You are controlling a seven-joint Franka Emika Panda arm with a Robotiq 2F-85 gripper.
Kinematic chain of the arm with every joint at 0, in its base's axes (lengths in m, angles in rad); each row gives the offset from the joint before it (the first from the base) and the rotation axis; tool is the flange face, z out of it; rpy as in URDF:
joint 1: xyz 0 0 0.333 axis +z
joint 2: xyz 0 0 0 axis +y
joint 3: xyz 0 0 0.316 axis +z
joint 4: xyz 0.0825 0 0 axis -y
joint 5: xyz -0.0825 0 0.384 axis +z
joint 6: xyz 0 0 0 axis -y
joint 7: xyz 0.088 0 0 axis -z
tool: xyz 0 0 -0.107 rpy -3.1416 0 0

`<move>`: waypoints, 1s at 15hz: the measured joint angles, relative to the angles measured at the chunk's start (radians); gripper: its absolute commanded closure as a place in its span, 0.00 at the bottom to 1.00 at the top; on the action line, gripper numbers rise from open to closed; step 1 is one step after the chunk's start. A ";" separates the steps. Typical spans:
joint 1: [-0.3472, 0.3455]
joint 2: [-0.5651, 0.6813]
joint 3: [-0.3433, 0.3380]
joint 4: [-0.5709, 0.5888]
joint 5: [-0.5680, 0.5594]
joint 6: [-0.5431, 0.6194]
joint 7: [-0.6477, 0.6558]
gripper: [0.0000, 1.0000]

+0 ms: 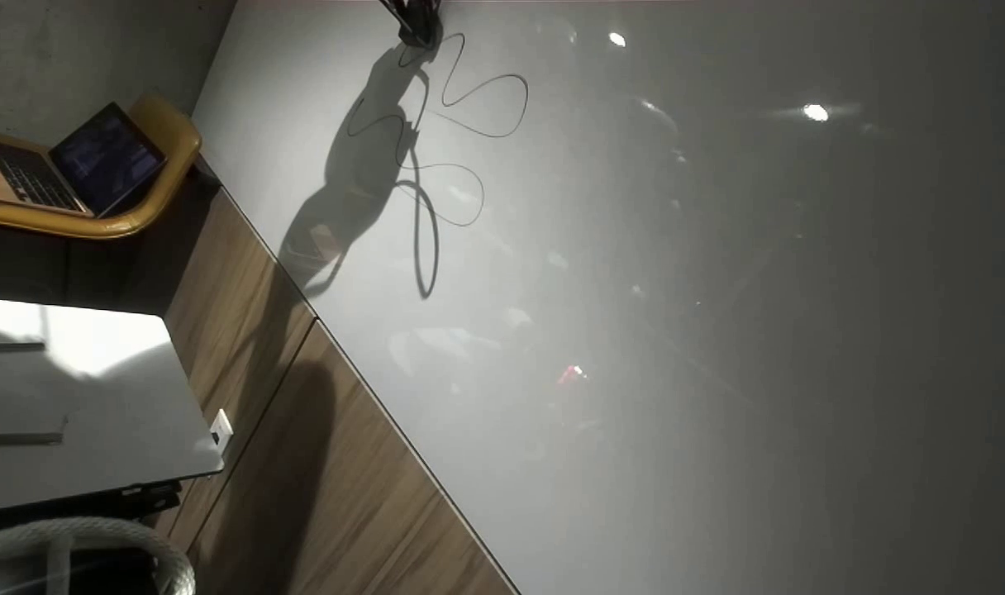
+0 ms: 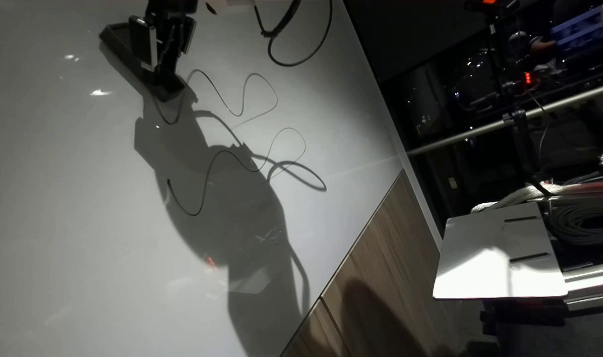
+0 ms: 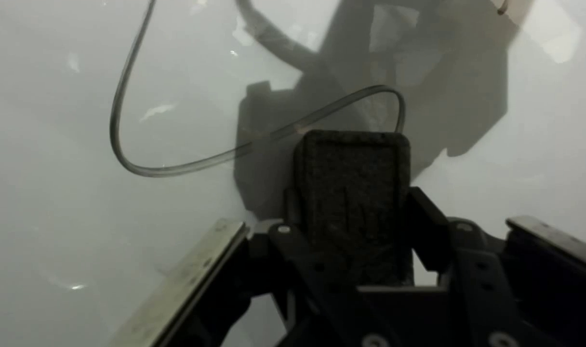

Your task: Use the eraser to wipe the whiteboard.

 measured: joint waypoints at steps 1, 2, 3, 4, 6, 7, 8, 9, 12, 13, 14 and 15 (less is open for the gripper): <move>0.001 0.000 0.000 -0.002 0.000 0.000 0.000 0.71; 0.001 0.000 0.000 -0.002 0.000 0.000 0.000 0.71; 0.001 0.000 0.000 -0.003 0.000 0.000 0.000 0.71; 0.001 0.000 0.001 -0.003 0.000 0.000 0.000 0.71; 0.001 0.000 0.001 -0.003 0.000 0.000 0.000 0.71; 0.001 0.000 0.001 -0.003 0.000 0.000 0.000 0.71; 0.001 0.000 0.001 -0.003 0.000 0.000 0.000 0.71; 0.001 0.000 0.001 -0.003 0.000 0.000 0.000 0.71; 0.001 0.000 0.001 -0.003 0.000 0.000 0.000 0.71; 0.001 0.000 0.001 -0.003 0.000 0.000 0.000 0.71; 0.001 0.000 0.000 -0.004 0.001 -0.002 -0.001 0.71; 0.015 -0.015 -0.014 -0.039 0.026 -0.033 -0.016 0.71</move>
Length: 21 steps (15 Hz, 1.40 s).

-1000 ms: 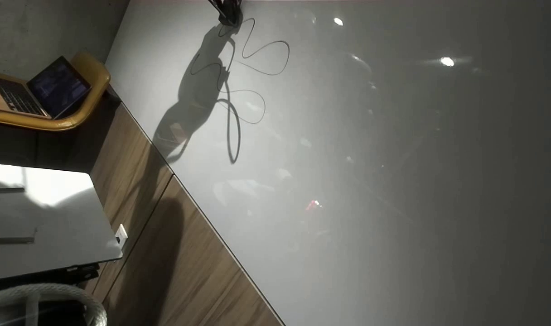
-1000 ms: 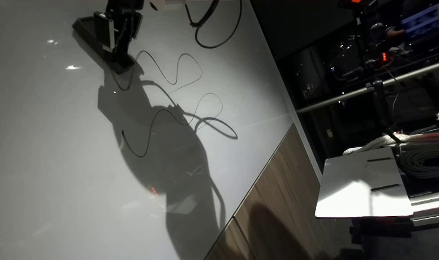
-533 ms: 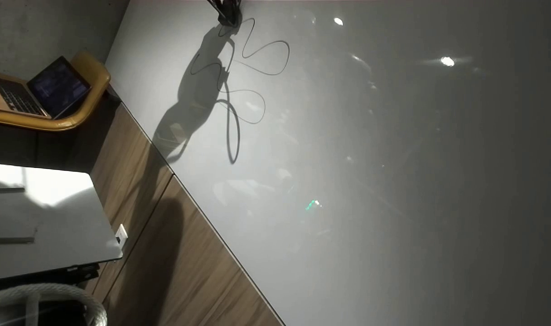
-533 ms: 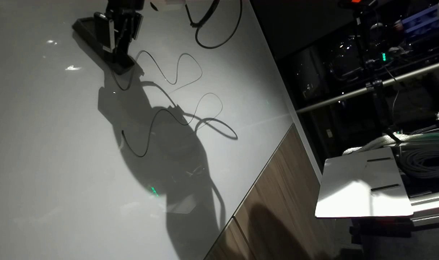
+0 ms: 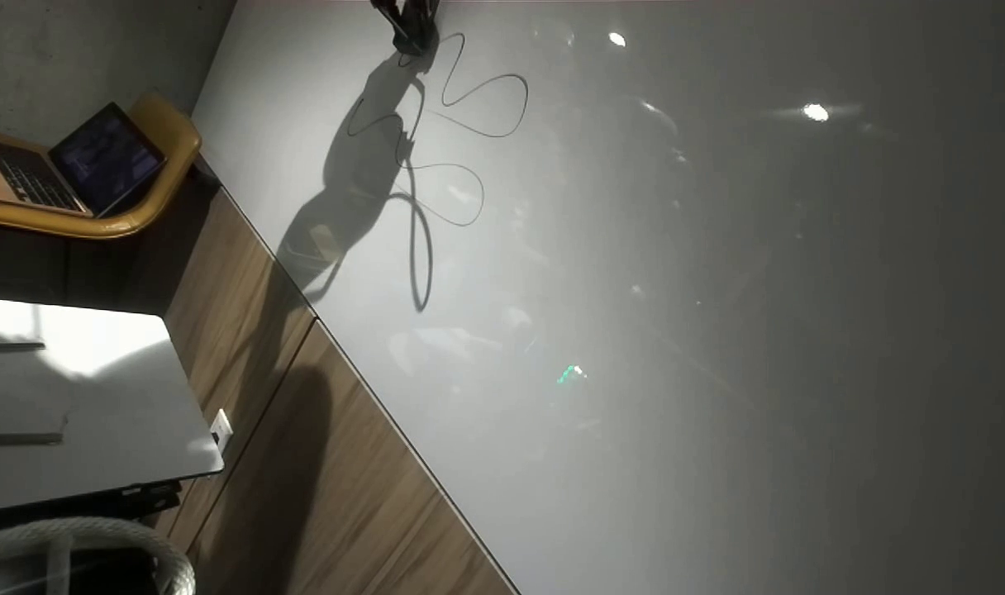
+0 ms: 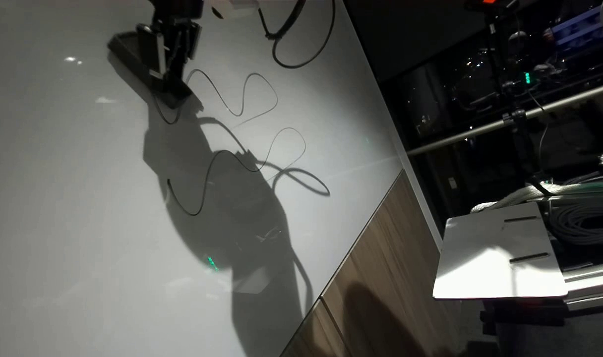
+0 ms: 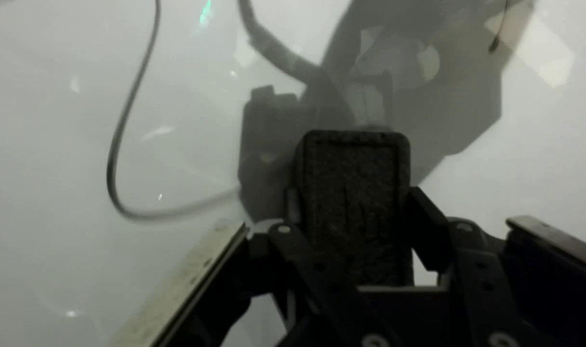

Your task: Use the eraser to wipe the whiteboard.

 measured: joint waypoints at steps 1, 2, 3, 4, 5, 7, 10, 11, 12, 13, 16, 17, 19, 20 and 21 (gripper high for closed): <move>0.014 -0.024 -0.018 -0.057 0.026 -0.028 -0.012 0.71; 0.025 -0.051 -0.033 -0.120 0.050 -0.055 -0.024 0.71; 0.035 -0.082 -0.045 -0.187 0.078 -0.081 -0.037 0.71; 0.041 -0.112 -0.055 -0.252 0.109 -0.107 -0.053 0.71; 0.046 -0.141 -0.063 -0.318 0.140 -0.131 -0.071 0.71; 0.054 -0.202 -0.078 -0.454 0.181 -0.148 -0.096 0.71; 0.053 -0.290 -0.091 -0.628 0.180 -0.141 -0.102 0.71; 0.049 -0.307 -0.091 -0.648 0.169 -0.138 -0.102 0.71; 0.044 -0.315 -0.089 -0.647 0.149 -0.130 -0.102 0.71; 0.035 -0.315 -0.084 -0.626 0.120 -0.119 -0.101 0.71; -0.005 -0.287 -0.060 -0.499 0.018 -0.088 -0.095 0.71; -0.016 -0.266 -0.055 -0.447 -0.012 -0.083 -0.091 0.71; -0.034 -0.211 -0.053 -0.342 -0.067 -0.081 -0.080 0.71; -0.041 -0.180 -0.055 -0.295 -0.088 -0.081 -0.075 0.71; -0.047 -0.148 -0.059 -0.253 -0.107 -0.081 -0.069 0.71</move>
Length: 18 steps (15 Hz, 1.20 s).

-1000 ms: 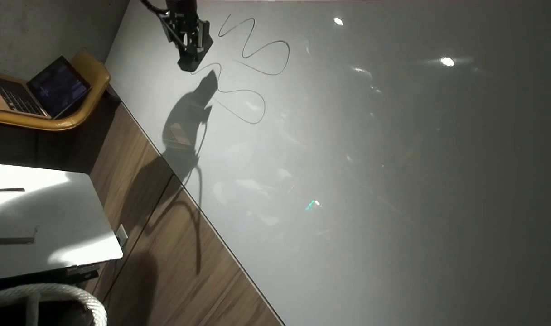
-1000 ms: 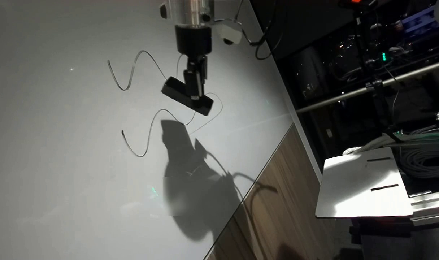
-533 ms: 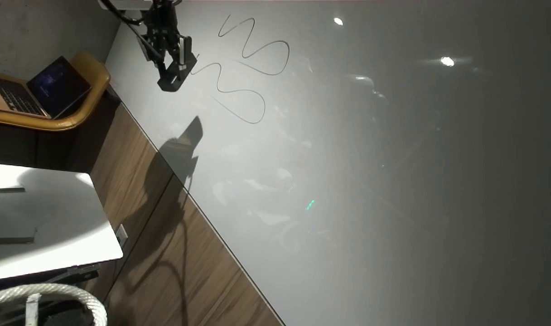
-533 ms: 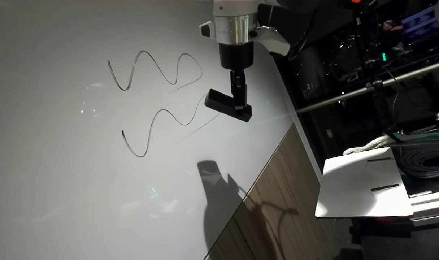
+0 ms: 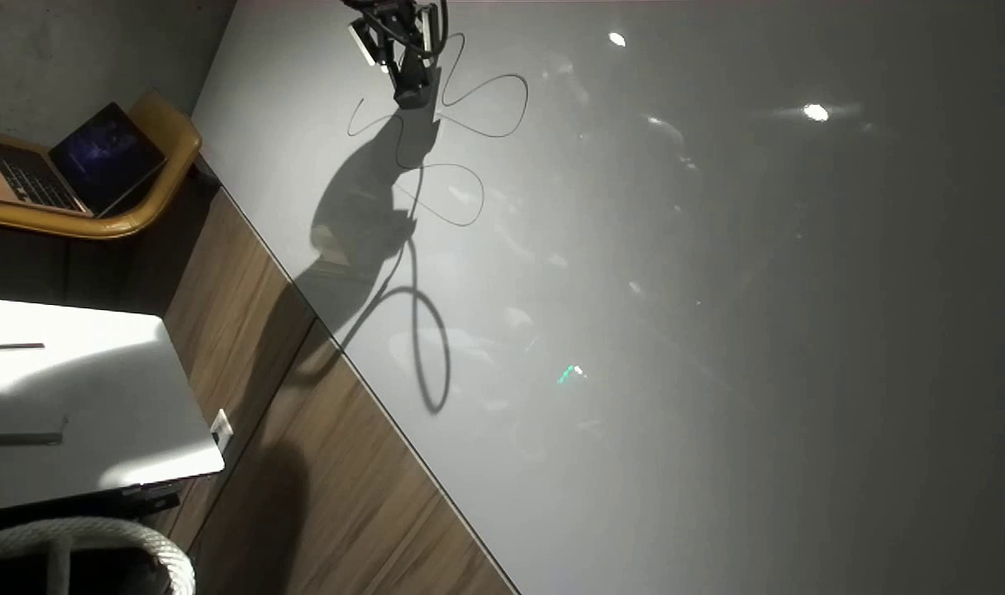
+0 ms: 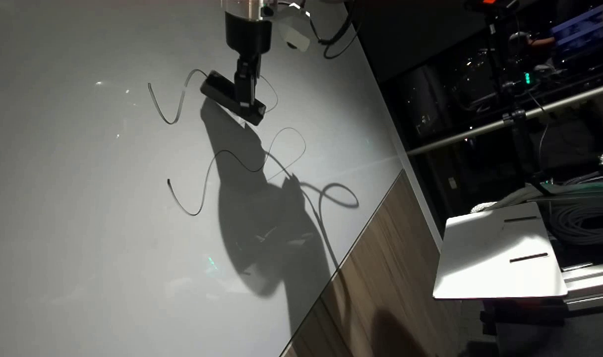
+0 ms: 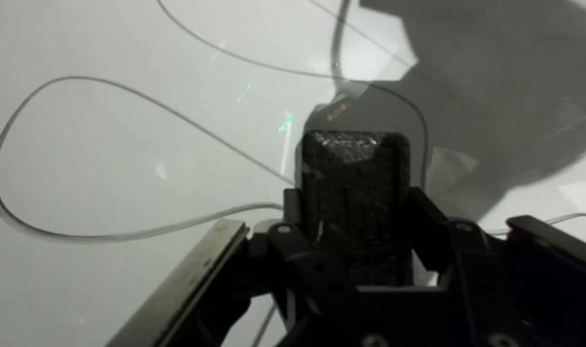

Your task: Use the eraser to wipe the whiteboard.

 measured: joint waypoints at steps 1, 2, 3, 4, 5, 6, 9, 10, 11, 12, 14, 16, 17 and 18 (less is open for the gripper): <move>-0.003 0.032 -0.007 0.039 -0.016 0.000 0.006 0.71; -0.003 0.064 -0.016 0.075 -0.030 0.000 0.012 0.71; -0.001 0.092 -0.023 0.104 -0.039 0.000 0.014 0.71; 0.005 0.109 -0.026 0.122 -0.040 -0.010 0.021 0.71; 0.012 0.112 -0.028 0.131 -0.040 -0.026 0.031 0.71; 0.019 0.116 -0.030 0.138 -0.040 -0.039 0.040 0.71; 0.037 0.124 -0.041 0.159 -0.039 -0.070 0.054 0.71; 0.041 0.123 -0.048 0.162 -0.037 -0.073 0.054 0.71; 0.043 0.119 -0.057 0.162 -0.035 -0.073 0.053 0.71; 0.044 0.110 -0.071 0.159 -0.028 -0.074 0.051 0.71; 0.042 0.086 -0.110 0.147 -0.018 -0.072 0.047 0.71; 0.030 0.064 -0.155 0.127 -0.008 -0.067 0.041 0.71; 0.022 0.056 -0.177 0.117 0.000 -0.062 0.035 0.71; 0.013 0.050 -0.198 0.109 0.010 -0.057 0.026 0.71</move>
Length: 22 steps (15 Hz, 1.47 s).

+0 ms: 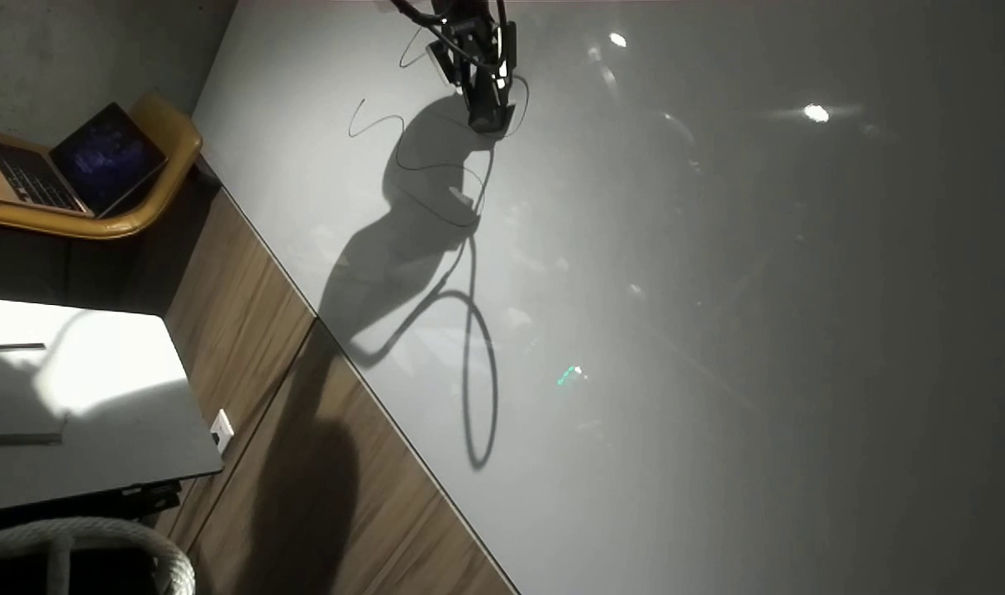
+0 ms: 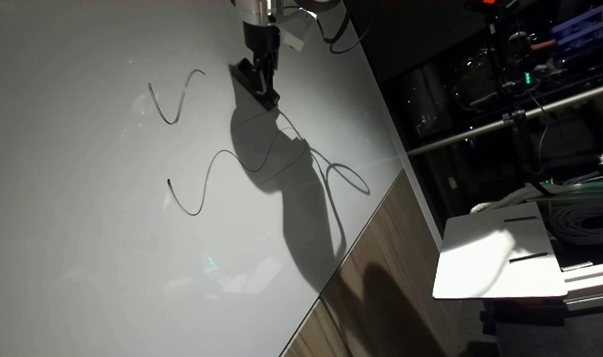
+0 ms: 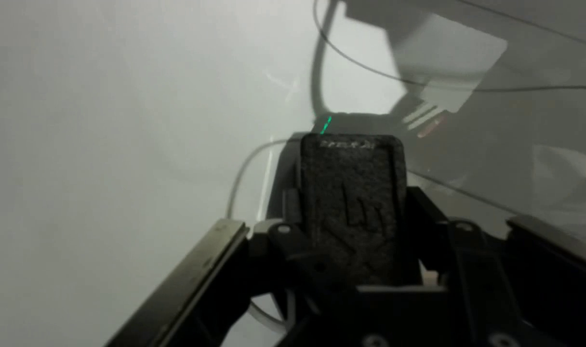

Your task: Use the eraser to wipe the whiteboard.

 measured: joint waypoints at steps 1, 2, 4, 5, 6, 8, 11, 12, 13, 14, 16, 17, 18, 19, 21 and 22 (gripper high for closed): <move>-0.009 -0.004 -0.019 -0.007 0.011 0.007 -0.009 0.71; -0.019 -0.007 -0.036 -0.013 0.026 0.013 -0.020 0.71; -0.033 -0.008 -0.059 -0.016 0.050 0.016 -0.036 0.71; -0.039 -0.008 -0.064 -0.015 0.063 0.016 -0.040 0.71; -0.043 -0.008 -0.068 -0.014 0.074 0.016 -0.043 0.71; -0.046 -0.007 -0.070 -0.012 0.093 0.016 -0.044 0.71; -0.046 -0.004 -0.065 -0.009 0.096 0.011 -0.043 0.71; -0.045 -0.001 -0.060 -0.009 0.095 0.009 -0.041 0.71; -0.044 0.003 -0.050 -0.009 0.090 0.004 -0.037 0.71; -0.041 0.011 -0.034 -0.008 0.085 -0.004 -0.027 0.71; -0.029 0.028 0.001 -0.007 0.072 -0.017 -0.002 0.71; -0.020 0.038 0.018 -0.003 0.066 -0.025 0.012 0.71; -0.008 0.050 0.032 0.004 0.059 -0.035 0.026 0.71; 0.003 0.063 0.045 0.012 0.052 -0.046 0.040 0.71; 0.031 0.091 0.067 0.037 0.034 -0.079 0.063 0.71; 0.045 0.106 0.075 0.053 0.027 -0.100 0.070 0.71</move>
